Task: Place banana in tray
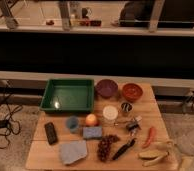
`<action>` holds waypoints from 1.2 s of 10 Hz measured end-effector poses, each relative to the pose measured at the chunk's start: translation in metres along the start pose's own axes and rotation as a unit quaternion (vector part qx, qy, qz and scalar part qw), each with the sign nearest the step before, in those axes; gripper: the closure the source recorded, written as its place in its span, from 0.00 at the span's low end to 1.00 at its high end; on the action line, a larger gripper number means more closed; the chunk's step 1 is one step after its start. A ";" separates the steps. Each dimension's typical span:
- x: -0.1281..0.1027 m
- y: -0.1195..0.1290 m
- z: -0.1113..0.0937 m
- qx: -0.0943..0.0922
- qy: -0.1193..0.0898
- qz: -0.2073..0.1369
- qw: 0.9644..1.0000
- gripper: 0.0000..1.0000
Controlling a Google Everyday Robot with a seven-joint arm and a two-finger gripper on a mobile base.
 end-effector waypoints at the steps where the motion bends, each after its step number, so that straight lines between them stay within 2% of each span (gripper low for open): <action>1: 0.003 0.001 0.004 -0.003 -0.005 0.002 1.000 0.20; 3: 0.014 0.001 0.011 -0.008 -0.015 0.009 1.000 0.20; 4: 0.018 0.000 0.014 -0.014 -0.025 0.011 1.000 0.27; 8: 0.021 -0.007 0.010 -0.011 -0.021 0.011 1.000 0.63; 9: 0.021 -0.005 0.008 -0.013 -0.021 0.012 1.000 0.76; 11: 0.023 -0.003 0.007 -0.017 -0.020 0.013 1.000 0.93; 12: 0.026 0.001 0.007 -0.018 -0.018 0.018 1.000 0.97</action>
